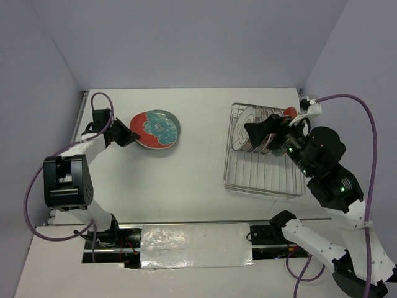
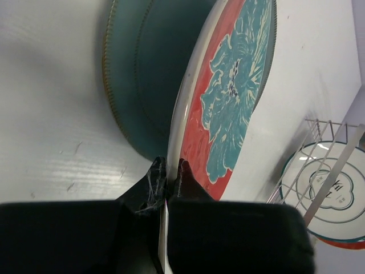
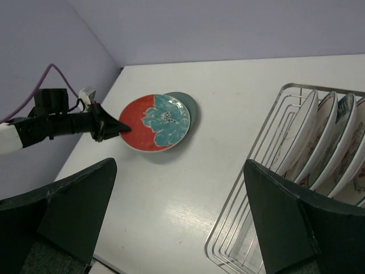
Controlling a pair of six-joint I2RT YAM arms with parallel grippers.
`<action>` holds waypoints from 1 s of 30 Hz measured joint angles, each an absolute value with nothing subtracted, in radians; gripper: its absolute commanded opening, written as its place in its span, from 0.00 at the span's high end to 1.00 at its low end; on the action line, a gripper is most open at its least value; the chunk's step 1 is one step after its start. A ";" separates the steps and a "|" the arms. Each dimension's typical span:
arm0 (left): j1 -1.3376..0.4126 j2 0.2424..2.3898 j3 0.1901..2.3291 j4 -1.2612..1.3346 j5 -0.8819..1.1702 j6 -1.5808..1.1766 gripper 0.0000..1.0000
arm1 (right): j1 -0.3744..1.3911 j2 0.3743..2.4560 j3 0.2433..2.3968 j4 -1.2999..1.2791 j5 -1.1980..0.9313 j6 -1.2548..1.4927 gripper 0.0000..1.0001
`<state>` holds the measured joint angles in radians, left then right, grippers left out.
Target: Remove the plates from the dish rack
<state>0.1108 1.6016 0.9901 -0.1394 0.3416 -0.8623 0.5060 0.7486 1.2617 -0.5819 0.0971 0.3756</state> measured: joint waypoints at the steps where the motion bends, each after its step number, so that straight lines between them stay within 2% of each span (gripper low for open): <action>1: 0.111 1.615 0.994 -0.123 0.347 -0.872 0.93 | 0.506 0.742 1.261 -0.591 0.096 0.372 0.00; 9: 0.114 1.722 1.008 0.011 0.396 -0.948 0.70 | 0.506 0.690 1.251 -0.618 0.090 0.352 0.00; 12: 0.116 1.763 1.010 0.032 0.406 -0.967 0.53 | 0.506 0.687 1.251 -0.628 0.091 0.340 0.00; 13: 0.115 1.776 1.011 0.028 0.406 -0.971 0.40 | 0.506 0.688 1.251 -0.636 0.093 0.337 0.00; 14: 0.115 1.786 1.013 0.023 0.405 -0.968 0.33 | 0.506 0.689 1.251 -0.643 0.096 0.332 0.00; 17: 0.113 1.798 1.052 -0.030 0.397 -0.966 0.23 | 0.506 0.709 1.265 -0.683 0.111 0.321 0.00; 18: 0.111 1.798 1.069 -0.046 0.389 -0.963 0.15 | 0.506 0.721 1.274 -0.697 0.118 0.319 0.00; 20: 0.106 1.800 1.107 -0.087 0.367 -0.944 0.10 | 0.506 0.756 1.291 -0.725 0.126 0.315 0.00; 21: 0.103 1.801 1.124 -0.108 0.356 -0.939 0.00 | 0.506 0.773 1.296 -0.736 0.130 0.313 0.00; 26: 0.088 1.807 1.159 -0.201 0.289 -0.911 0.01 | 0.496 0.879 1.329 -0.825 0.217 0.297 0.00; 30: 0.078 1.807 1.183 -0.311 0.227 -0.887 0.00 | 0.370 0.972 1.332 -0.862 0.281 0.285 0.00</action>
